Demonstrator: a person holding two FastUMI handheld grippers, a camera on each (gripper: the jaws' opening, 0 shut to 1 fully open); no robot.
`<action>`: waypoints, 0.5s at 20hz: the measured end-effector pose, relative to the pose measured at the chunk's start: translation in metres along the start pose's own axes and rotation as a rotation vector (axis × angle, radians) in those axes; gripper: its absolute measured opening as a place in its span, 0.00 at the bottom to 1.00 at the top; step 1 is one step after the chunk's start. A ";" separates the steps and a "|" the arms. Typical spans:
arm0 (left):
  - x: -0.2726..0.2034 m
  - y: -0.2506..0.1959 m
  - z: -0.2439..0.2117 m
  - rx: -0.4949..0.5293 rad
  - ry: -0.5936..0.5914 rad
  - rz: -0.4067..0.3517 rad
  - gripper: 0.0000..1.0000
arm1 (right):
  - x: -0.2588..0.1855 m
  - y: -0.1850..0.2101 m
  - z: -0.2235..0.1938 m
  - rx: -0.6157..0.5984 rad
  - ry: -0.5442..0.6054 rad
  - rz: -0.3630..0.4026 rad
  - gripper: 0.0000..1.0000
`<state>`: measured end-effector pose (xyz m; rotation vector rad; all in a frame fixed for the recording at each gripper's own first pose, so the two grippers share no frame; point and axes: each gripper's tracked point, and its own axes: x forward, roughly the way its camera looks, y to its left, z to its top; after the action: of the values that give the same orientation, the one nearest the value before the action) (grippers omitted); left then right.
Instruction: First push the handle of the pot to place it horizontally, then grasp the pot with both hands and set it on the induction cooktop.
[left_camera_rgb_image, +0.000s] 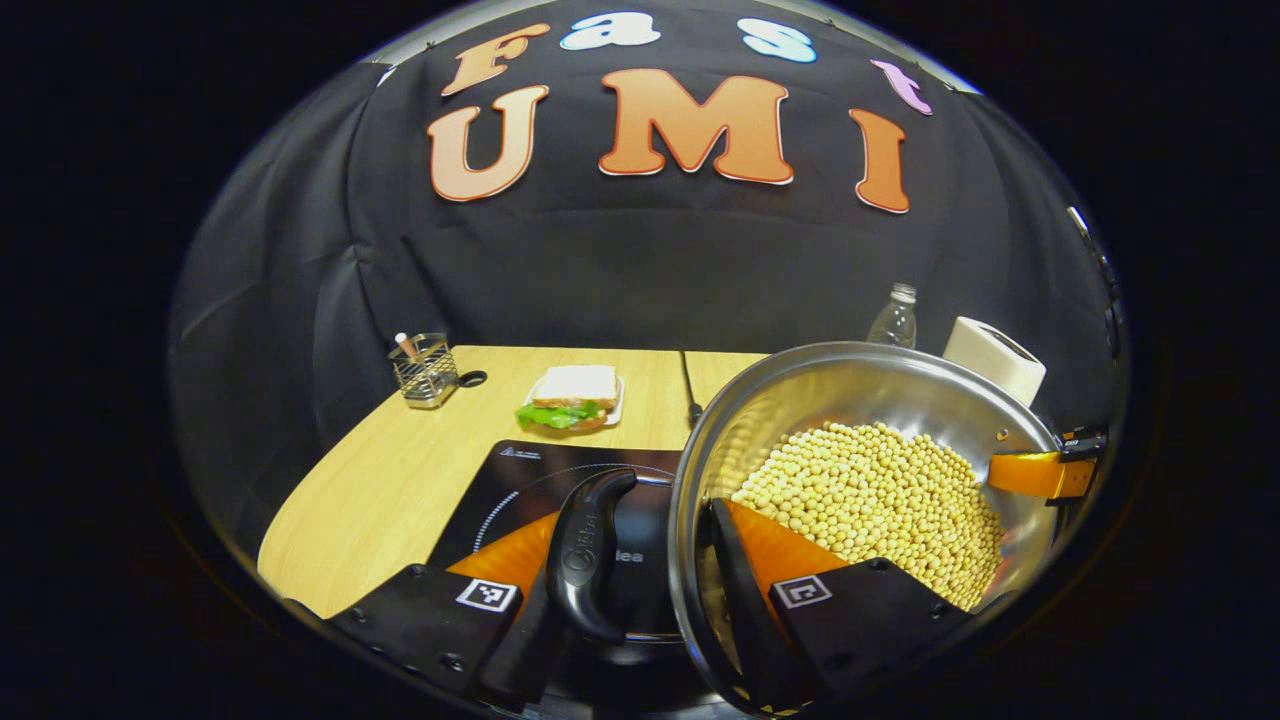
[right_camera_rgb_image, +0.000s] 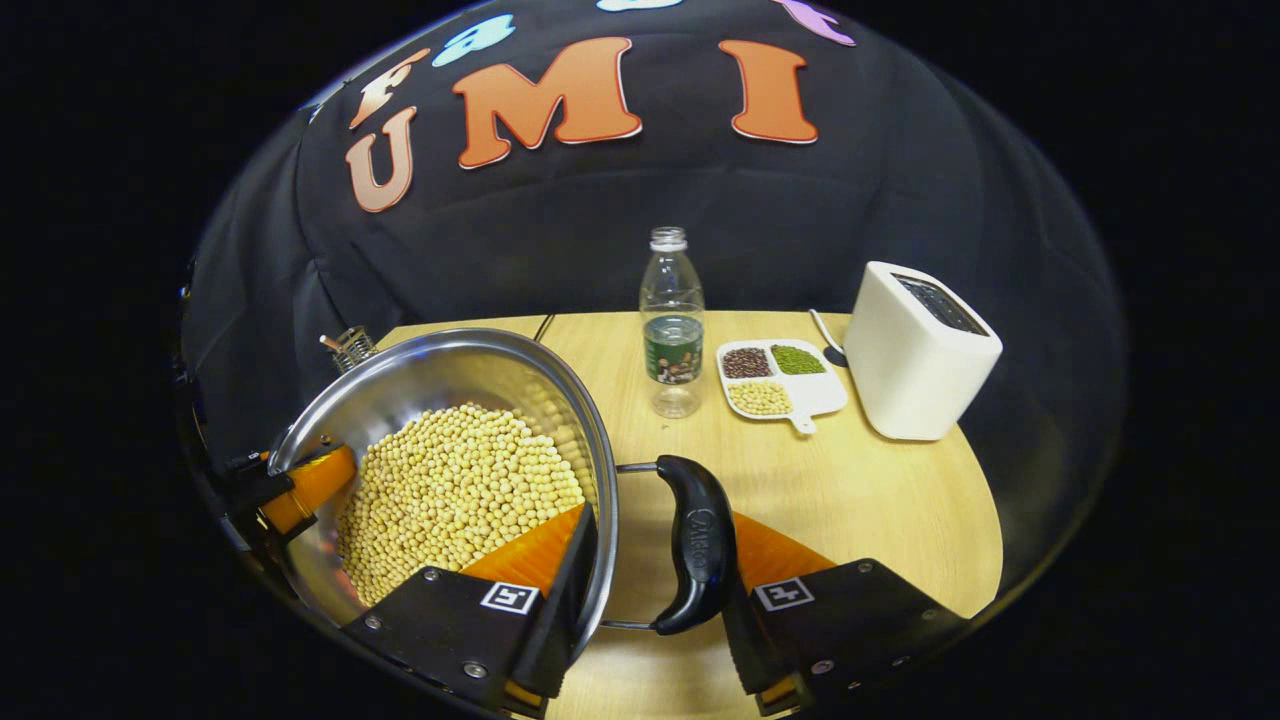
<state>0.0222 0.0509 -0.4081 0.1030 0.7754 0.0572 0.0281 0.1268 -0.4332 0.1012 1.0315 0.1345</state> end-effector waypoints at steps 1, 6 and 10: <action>0.000 0.007 0.000 -0.001 -0.001 0.010 0.78 | 0.003 0.008 0.001 -0.002 0.001 0.009 0.64; -0.001 0.047 0.003 -0.002 0.013 0.057 0.75 | 0.013 0.045 0.003 -0.009 0.017 0.046 0.64; -0.005 0.073 0.011 0.003 0.002 0.087 0.78 | 0.017 0.070 0.007 -0.010 0.018 0.071 0.64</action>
<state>0.0250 0.1224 -0.3884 0.1392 0.7731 0.1383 0.0382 0.1987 -0.4337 0.1278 1.0453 0.2059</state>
